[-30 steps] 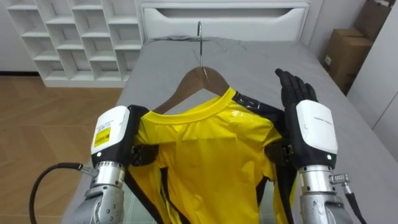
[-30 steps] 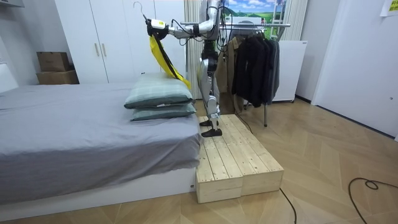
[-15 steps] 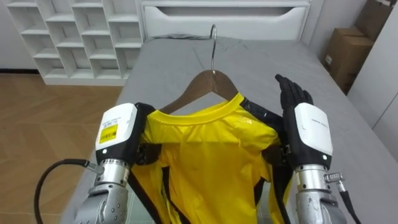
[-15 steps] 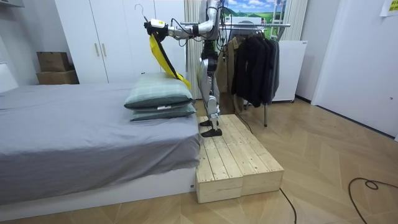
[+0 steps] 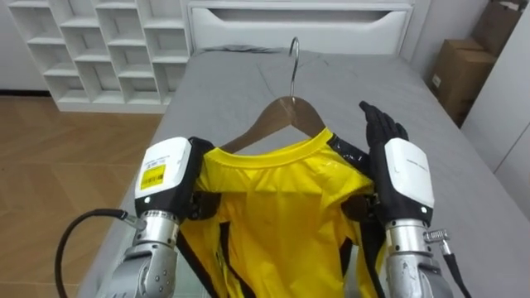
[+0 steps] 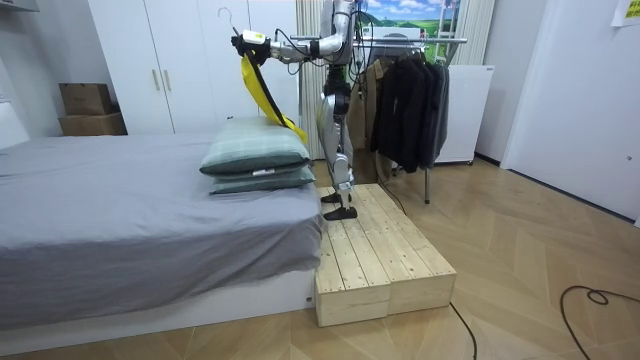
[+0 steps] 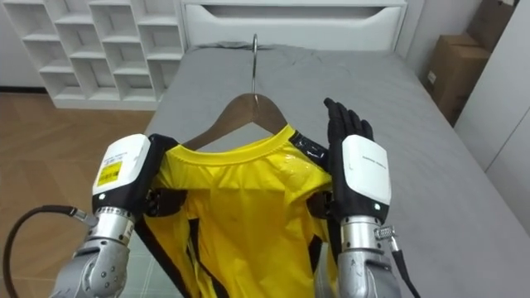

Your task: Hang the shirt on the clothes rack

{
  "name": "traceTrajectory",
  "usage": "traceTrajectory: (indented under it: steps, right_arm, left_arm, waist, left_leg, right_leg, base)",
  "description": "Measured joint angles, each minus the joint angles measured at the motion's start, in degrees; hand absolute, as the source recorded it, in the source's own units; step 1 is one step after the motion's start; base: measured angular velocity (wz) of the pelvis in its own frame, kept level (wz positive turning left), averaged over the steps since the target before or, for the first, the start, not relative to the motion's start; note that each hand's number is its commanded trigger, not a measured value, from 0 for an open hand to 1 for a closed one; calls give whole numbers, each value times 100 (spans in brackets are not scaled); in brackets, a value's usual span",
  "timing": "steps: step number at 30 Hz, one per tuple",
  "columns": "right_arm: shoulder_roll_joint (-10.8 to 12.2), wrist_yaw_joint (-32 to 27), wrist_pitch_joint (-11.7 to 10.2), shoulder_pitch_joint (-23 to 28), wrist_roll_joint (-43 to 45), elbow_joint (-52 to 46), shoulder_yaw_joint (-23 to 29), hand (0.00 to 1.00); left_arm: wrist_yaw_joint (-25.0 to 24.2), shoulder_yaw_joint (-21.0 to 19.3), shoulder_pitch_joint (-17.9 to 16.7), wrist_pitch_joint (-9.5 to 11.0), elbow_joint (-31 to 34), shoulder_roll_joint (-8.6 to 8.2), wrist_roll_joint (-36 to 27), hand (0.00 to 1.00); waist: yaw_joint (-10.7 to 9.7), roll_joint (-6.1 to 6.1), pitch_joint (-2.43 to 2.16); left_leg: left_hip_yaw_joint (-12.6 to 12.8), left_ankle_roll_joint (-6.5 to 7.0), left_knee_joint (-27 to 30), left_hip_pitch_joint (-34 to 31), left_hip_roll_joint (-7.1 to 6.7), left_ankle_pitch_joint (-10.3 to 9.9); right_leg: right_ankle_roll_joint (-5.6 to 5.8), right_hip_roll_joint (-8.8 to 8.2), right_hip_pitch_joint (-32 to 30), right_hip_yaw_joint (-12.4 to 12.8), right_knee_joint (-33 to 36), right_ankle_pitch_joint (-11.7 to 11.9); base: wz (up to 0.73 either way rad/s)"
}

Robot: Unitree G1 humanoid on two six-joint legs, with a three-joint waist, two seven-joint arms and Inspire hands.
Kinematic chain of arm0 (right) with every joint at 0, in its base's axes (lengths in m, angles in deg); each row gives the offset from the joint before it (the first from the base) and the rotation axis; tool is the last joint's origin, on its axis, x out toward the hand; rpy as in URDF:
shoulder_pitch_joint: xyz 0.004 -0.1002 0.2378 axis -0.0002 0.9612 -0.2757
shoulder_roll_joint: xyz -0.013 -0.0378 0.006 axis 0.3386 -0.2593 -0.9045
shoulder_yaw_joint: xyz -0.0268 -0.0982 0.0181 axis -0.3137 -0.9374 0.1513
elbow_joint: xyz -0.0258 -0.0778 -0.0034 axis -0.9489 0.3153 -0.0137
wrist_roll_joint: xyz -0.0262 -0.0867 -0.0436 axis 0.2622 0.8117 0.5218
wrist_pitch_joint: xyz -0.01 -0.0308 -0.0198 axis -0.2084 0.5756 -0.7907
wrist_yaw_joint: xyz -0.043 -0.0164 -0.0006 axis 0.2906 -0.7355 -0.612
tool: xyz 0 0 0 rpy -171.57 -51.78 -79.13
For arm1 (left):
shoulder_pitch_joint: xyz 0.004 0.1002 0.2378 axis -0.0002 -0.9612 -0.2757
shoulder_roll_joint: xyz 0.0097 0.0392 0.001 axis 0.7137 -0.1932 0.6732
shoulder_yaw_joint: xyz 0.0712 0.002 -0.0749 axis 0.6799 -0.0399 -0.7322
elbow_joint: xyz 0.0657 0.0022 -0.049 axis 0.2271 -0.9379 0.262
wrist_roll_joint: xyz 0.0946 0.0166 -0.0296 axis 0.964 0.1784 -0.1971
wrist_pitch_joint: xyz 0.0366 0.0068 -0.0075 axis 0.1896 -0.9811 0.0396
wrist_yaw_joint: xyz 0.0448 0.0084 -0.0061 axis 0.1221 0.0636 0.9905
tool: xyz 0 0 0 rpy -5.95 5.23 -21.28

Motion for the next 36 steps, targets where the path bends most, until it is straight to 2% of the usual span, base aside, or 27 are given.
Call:
traceTrajectory:
  steps: [4, 8, 25, 26, 27, 28, 29, 30, 31, 32, 36]
  right_arm:
    - [-2, 51, 88, -59, 184, 0, -62, 0]
    - [-8, 244, 301, -149, 335, 0, -234, 0]
    - [-12, 572, 353, -235, 371, -1, -272, 0]
    - [-20, 580, 356, -235, 371, 1, -272, 20]
    - [-25, 584, 356, -235, 370, 14, -272, 52]
    - [-24, 584, 356, -236, 369, 23, -272, 60]
    - [-24, 584, 358, -236, 368, 45, -272, 81]
    - [-24, 584, 358, -236, 367, 101, -277, 91]
    - [-22, 584, 358, -236, 367, 138, -282, 98]
    - [-17, 584, 358, -236, 365, 226, -295, 100]
    - [-8, 603, 358, -236, 316, 379, -290, 100]
  left_arm:
    - [-8, 8, 0, -33, 43, -6, 52, 100]
    - [-101, 44, 0, -169, 44, -20, 164, 100]
    - [-159, 63, 0, -246, 67, -31, 189, 100]
    - [-160, 86, 0, -268, 81, -31, 223, 100]
    - [-160, 112, 0, -294, 96, -32, 231, 100]
    - [-160, 124, 0, -312, 100, -32, 239, 100]
    - [-160, 157, 0, -361, 109, -35, 249, 100]
    - [-160, 194, 0, -392, 109, -39, 268, 100]
    - [-160, 215, 0, -403, 109, -36, 276, 100]
    - [-161, 260, -2, -424, 108, -32, 289, 100]
    - [-168, 300, -20, -494, 108, -28, 341, 100]
  waist:
    - [1, -17, 2]
    - [2, -26, 0]
    - [13, -69, 0]
    - [7, -69, -1]
    - [7, -70, -1]
    - [10, -70, -2]
    - [6, -71, -2]
    - [3, -73, -3]
    - [2, -74, -3]
    - [1, -75, -4]
    - [-2, -81, -5]
  left_leg:
    - [-3, 0, 0, -11, 0, 0]
    - [-6, 0, -3, -9, 0, 0]
    - [-119, -2, 0, -27, -5, 2]
    - [-126, -2, 1, -30, -6, 2]
    - [-129, -2, 1, -33, -9, 2]
    - [-134, -2, 2, -33, -10, 2]
    - [-137, -2, 2, -34, -12, 2]
    - [-137, -1, 3, -29, -13, 2]
    - [-138, -1, 5, -22, -14, 3]
    - [-144, 0, 9, 1, -16, 3]
    - [-154, 0, 13, 8, -17, 4]
  right_leg:
    - [0, 2, 1, -1, 2, 0]
    - [0, -1, -2, -13, 3, 0]
    - [1, -8, 45, -150, -3, -1]
    - [1, -10, 46, -159, -3, -1]
    - [1, -12, 46, -160, -3, -1]
    - [2, -13, 48, -165, -3, -1]
    - [2, -14, 48, -172, -4, -1]
    - [2, -16, 50, -173, -4, -1]
    - [2, -16, 57, -175, -4, -1]
    - [2, -19, 73, -182, -4, -1]
    - [3, -22, 80, -197, -7, -2]
  base:
    - [0]
    - [0]
    - [3]
    - [0]
    - [0]
    - [0]
    - [0]
    - [0]
    - [0]
    - [0]
    - [0]
